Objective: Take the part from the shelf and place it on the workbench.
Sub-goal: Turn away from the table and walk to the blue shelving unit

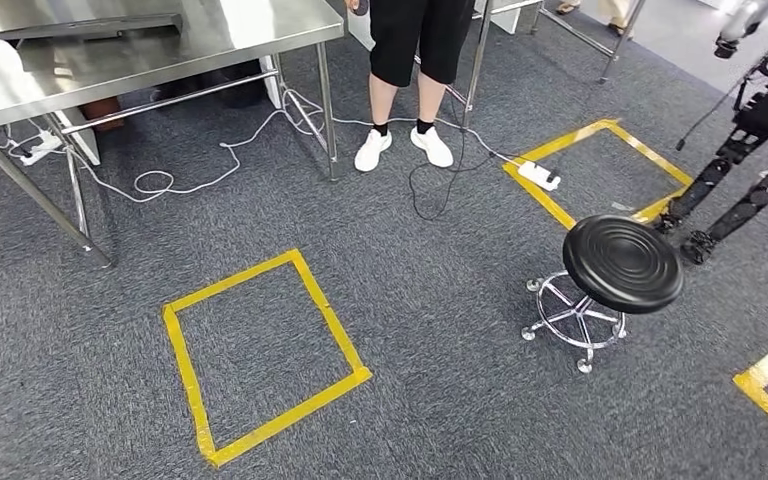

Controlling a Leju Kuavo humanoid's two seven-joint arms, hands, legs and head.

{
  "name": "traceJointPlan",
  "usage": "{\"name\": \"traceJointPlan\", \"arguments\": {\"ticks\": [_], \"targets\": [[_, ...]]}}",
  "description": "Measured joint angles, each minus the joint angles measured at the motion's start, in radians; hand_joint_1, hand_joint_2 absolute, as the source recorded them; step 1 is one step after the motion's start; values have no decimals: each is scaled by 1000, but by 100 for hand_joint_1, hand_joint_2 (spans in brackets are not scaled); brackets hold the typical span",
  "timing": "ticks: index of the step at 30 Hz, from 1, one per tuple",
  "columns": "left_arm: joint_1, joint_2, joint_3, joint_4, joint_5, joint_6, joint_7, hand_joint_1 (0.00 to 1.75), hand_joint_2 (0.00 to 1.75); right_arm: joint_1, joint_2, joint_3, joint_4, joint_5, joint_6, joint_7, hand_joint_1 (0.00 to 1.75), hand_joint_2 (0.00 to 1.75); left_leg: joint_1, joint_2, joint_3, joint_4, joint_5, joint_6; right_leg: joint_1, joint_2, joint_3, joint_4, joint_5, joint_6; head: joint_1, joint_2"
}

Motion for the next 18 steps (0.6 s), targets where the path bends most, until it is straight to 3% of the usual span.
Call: {"name": "traceJointPlan", "arguments": {"ticks": [2, 4, 6, 7, 8, 10, 12, 14, 15, 16, 18], "targets": [[0, 0, 2, 0, 6, 0, 23, 0, 0, 2, -1, -4, 0, -6, 0, 2, 0, 0, 0, 29, 1, -11, 10, 17, 3, -45, -29, 46, -27, 1, 5, 0], [2, 0, 7, 1, 10, -1, 51, 0, 0, 1, -2, -11, 0, -16, -2, 4, 0, 0, -4, 59, -1, -13, 12, 26, 4, -92, -84, 161, -85, -6, 9, 0], [4, 0, 11, 1, 10, -4, 76, 0, 0, 2, -3, -20, 0, -30, -5, 7, 0, 0, -8, 91, -4, -13, 12, 28, 1, -104, -124, 258, -121, -3, 10, 0], [4, 0, 12, 1, 9, -7, 83, 0, 0, 5, -4, -25, 0, -37, -9, 9, 0, 0, -9, 106, -5, -13, 12, 28, 0, -108, -117, 260, -118, 4, 10, 0], [4, 0, 12, 1, 8, -10, 86, 0, 0, 7, -5, -30, 0, -44, -14, 11, 0, 0, -10, 119, -4, -12, 12, 28, -1, -116, -90, 222, -102, 13, 11, 0], [4, -2, 13, 1, 8, -13, 75, 0, 0, 9, -8, -42, 0, -58, -25, 4, 0, 0, -14, 142, -1, -10, 9, 23, 0, -162, -5, 84, -60, 25, 12, 0], [4, -4, 15, 1, 9, -12, 45, 0, 0, 7, -11, -56, 0, -76, -40, -29, 0, 0, -20, 163, 3, -7, 6, 12, 6, -196, 42, 1, -36, 18, 11, 0], [2, -7, 17, 1, 13, -12, -2, 0, 0, 9, -14, -74, -1, -98, -59, -95, 0, 0, -21, 183, 7, -5, 5, 2, 11, -183, 37, -5, -30, 6, 7, 0], [0, -9, 18, 0, 18, -12, -35, 0, 0, 11, -16, -85, -1, -109, -67, -142, 0, 0, -18, 181, 8, -3, 1, -4, 5, -172, 36, -5, -27, 0, 6, 0], [-1, -11, 20, 0, 24, -12, -70, 0, 0, 12, -17, -96, -1, -119, -75, -193, 0, 0, -14, 164, 5, 8, -10, -10, 0, -160, 35, -7, -24, -8, 5, 0], [1, -15, 27, -4, 37, -9, -137, 0, 0, 5, -18, -118, -4, -133, -88, -287, 0, 0, -8, 104, -25, 81, -65, -19, -8, -138, 36, -10, -15, -25, 4, 0]]}}
